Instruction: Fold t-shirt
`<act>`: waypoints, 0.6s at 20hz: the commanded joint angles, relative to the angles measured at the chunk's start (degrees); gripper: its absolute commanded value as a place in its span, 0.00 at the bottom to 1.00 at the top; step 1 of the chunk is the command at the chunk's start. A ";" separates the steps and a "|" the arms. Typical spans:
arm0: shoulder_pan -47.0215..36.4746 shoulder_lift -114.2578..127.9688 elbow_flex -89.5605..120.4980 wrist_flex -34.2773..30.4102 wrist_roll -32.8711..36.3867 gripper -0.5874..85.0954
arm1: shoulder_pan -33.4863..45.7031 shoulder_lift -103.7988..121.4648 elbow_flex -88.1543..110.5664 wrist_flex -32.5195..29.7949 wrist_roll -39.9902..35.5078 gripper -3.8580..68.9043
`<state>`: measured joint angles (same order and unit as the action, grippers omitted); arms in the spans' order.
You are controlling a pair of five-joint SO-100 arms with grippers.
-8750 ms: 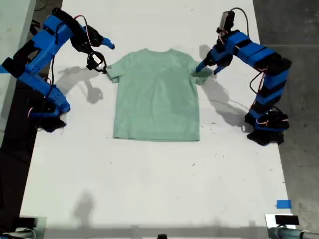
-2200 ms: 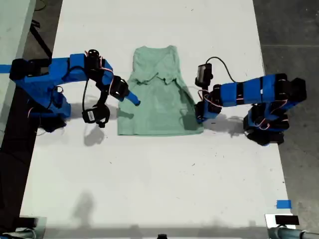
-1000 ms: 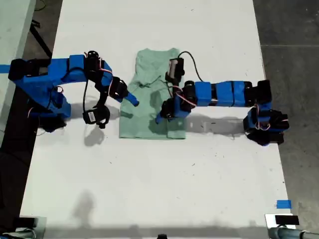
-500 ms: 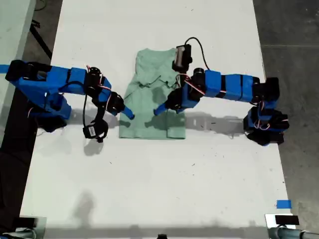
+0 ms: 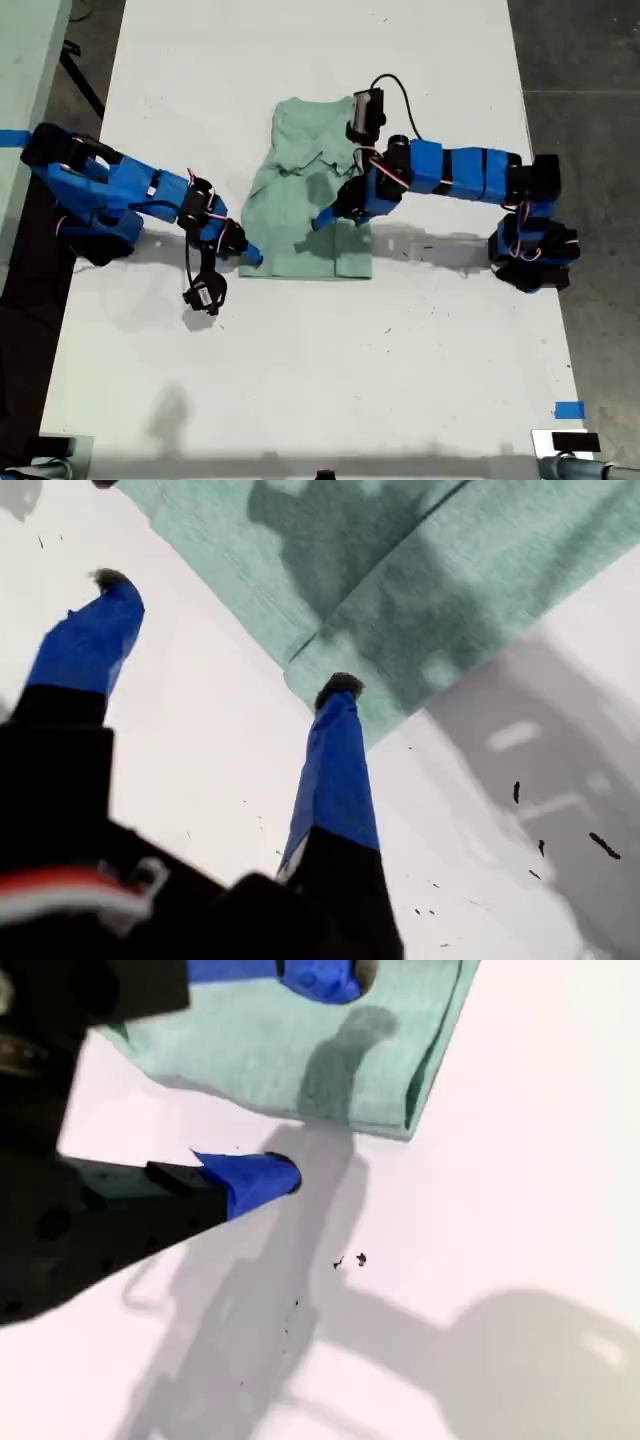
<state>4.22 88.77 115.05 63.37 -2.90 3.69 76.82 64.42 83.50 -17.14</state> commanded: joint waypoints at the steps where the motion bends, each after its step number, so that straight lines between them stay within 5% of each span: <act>1: -2.02 -4.04 -2.90 -0.79 -2.20 0.30 | 0.00 5.45 0.00 0.44 -0.35 0.57; 6: -4.04 -5.45 -3.25 0.53 -3.43 0.06 | -0.26 6.59 2.11 -0.18 0.35 0.57; 12: -4.48 3.69 -2.64 4.22 -3.60 0.01 | 0.18 6.68 2.90 -0.97 0.09 0.57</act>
<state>0.62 87.89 112.94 65.65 -6.06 3.69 78.31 67.50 83.50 -17.14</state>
